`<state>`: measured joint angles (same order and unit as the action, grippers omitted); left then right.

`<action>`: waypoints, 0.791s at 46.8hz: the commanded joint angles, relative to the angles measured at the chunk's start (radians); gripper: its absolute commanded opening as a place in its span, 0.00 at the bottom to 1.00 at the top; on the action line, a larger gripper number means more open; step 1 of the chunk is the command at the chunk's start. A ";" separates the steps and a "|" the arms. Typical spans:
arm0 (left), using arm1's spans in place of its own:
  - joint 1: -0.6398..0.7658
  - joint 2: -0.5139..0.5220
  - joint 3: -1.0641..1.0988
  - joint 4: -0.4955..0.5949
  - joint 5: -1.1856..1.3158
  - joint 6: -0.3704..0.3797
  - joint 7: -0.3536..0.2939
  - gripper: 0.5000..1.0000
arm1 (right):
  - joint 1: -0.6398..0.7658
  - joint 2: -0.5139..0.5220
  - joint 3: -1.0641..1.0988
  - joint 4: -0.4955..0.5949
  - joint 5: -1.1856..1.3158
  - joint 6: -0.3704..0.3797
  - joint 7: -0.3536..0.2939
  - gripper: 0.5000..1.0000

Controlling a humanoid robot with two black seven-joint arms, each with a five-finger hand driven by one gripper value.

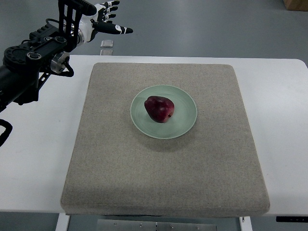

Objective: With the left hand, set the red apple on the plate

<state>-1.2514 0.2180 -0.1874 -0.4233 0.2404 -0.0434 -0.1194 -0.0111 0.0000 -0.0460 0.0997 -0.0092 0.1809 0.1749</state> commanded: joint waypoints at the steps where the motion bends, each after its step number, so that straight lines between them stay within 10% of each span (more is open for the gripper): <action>1: 0.003 -0.012 -0.029 0.008 -0.094 0.017 0.027 0.99 | -0.001 0.000 0.000 0.000 0.000 0.000 0.000 0.93; 37: 0.161 -0.065 -0.279 0.126 -0.188 -0.243 -0.170 0.99 | -0.001 0.000 0.000 0.000 0.000 -0.001 0.000 0.93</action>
<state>-1.0912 0.1533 -0.4651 -0.2979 0.0548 -0.2837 -0.2878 -0.0109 0.0000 -0.0460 0.0997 -0.0092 0.1805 0.1749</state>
